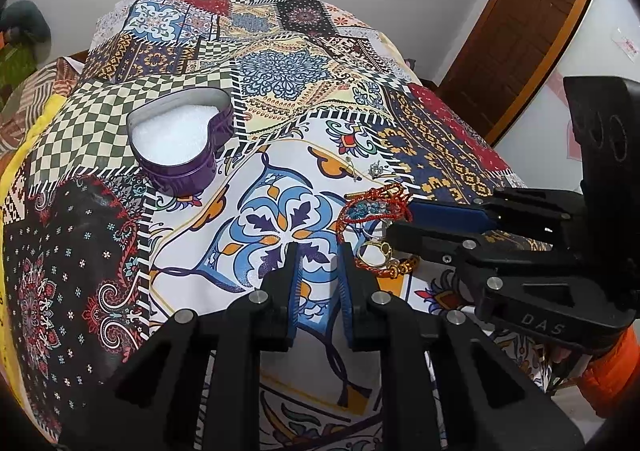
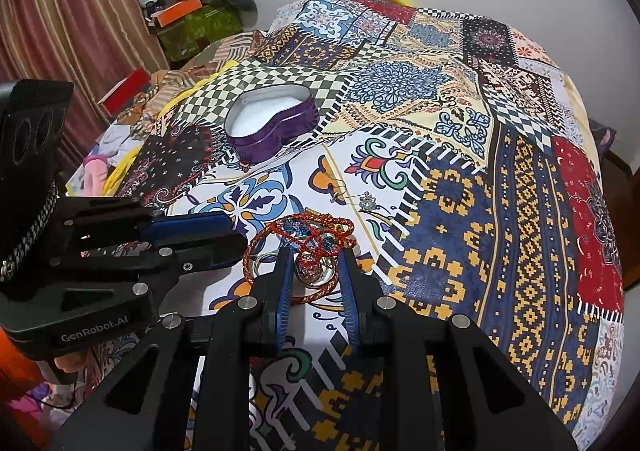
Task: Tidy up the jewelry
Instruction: 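Lower both tools toward the jewelry pile beside the purple tin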
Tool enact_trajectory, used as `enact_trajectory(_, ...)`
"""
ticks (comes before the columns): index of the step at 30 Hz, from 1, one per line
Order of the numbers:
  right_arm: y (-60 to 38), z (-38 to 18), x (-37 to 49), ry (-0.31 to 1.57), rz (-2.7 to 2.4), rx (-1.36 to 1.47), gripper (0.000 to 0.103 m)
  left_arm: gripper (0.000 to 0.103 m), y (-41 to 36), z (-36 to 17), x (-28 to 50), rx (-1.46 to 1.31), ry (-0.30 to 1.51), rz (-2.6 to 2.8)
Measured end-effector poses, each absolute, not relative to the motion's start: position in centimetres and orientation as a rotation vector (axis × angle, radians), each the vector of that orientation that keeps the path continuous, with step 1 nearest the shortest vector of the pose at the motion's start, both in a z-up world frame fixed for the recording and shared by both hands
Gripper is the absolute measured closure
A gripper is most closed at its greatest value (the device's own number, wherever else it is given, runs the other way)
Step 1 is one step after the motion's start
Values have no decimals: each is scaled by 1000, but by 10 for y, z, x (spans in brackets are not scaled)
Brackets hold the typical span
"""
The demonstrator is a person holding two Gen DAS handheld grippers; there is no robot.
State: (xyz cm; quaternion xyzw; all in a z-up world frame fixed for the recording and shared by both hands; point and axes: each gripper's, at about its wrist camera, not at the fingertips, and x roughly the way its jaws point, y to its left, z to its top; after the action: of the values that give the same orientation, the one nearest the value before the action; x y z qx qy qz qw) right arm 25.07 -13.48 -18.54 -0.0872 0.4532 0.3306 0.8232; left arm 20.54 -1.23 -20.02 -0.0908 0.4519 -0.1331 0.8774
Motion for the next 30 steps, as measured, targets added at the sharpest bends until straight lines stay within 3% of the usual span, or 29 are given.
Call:
enact_trajectory(4, -134, -183, 250, 955, 703, -191, 90, 86, -9, -197, 208, -237, 951, -291)
enact_trajectory(13, -143, -174, 241, 924, 680, -179, 97, 86, -23, -196, 213, -210, 967, -295)
enact_trajectory(30, -176, -154, 233, 838, 605, -135, 97, 86, -32, -196, 233, -185, 1002, -259)
